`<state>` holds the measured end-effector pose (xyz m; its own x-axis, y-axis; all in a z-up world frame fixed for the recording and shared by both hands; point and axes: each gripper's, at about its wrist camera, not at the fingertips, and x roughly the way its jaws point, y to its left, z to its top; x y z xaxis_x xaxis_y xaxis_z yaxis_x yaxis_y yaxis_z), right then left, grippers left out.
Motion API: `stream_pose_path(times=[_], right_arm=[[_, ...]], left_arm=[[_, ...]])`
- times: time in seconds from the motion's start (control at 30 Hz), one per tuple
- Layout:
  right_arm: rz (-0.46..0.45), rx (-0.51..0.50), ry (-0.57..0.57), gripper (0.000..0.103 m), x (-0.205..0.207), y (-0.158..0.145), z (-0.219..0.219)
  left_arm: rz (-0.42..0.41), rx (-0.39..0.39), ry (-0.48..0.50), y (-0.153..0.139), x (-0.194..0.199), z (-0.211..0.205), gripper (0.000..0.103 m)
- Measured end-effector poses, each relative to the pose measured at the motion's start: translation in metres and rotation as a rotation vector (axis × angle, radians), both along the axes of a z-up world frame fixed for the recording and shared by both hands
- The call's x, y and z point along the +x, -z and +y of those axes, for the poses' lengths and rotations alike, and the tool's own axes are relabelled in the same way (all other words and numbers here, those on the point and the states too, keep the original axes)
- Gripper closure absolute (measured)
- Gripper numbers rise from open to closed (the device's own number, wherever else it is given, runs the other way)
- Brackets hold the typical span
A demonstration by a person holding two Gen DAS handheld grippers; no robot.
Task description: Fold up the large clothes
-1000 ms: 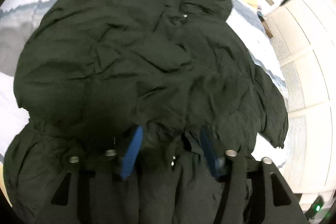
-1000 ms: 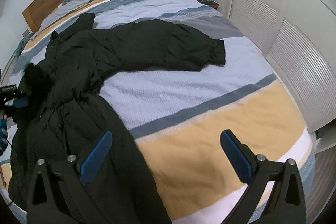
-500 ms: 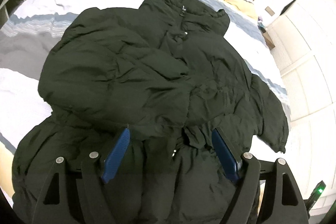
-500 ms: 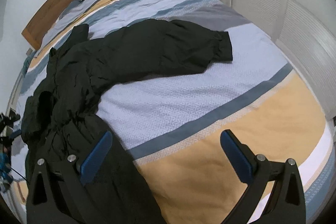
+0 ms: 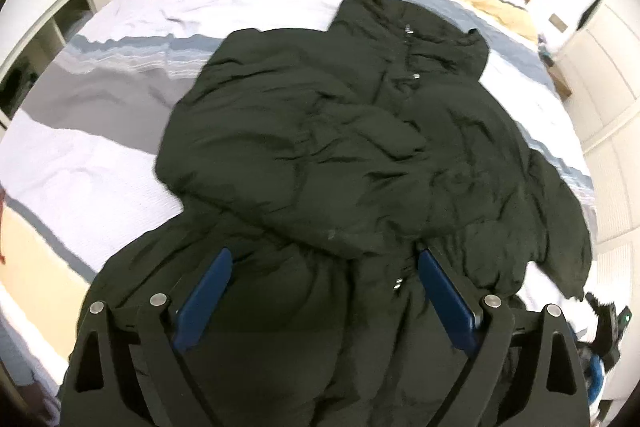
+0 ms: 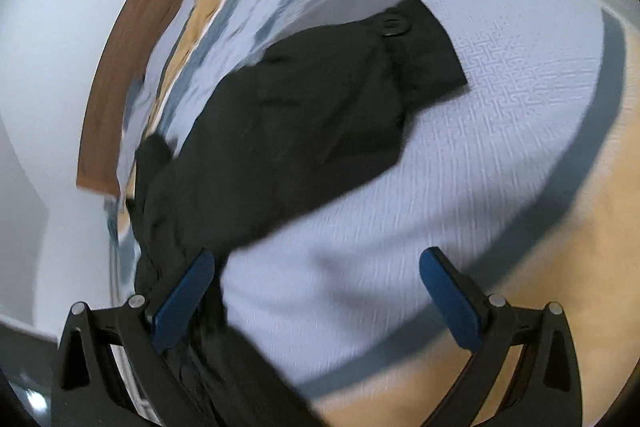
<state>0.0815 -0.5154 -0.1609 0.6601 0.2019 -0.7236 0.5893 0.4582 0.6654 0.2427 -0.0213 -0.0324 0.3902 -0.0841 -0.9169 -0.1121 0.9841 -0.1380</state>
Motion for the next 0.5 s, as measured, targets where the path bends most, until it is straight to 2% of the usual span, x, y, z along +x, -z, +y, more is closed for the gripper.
stream_pose_path(times=[0.2, 0.37, 0.5], right_arm=[[-0.051, 0.1, 0.129, 0.0, 0.016, 0.031, -0.029], [-0.09, 0.158, 0.222, 0.0, 0.028, 0.039, -0.045], [-0.133, 0.185, 0.279, 0.001, 0.035, 0.037, -0.055]], left_arm=[[0.035, 0.015, -0.018, 0.003, -0.011, 0.014, 0.01], [0.056, 0.056, -0.027, 0.007, -0.019, 0.022, 0.012], [0.06, 0.053, -0.011, 0.008, -0.025, 0.025, 0.012]])
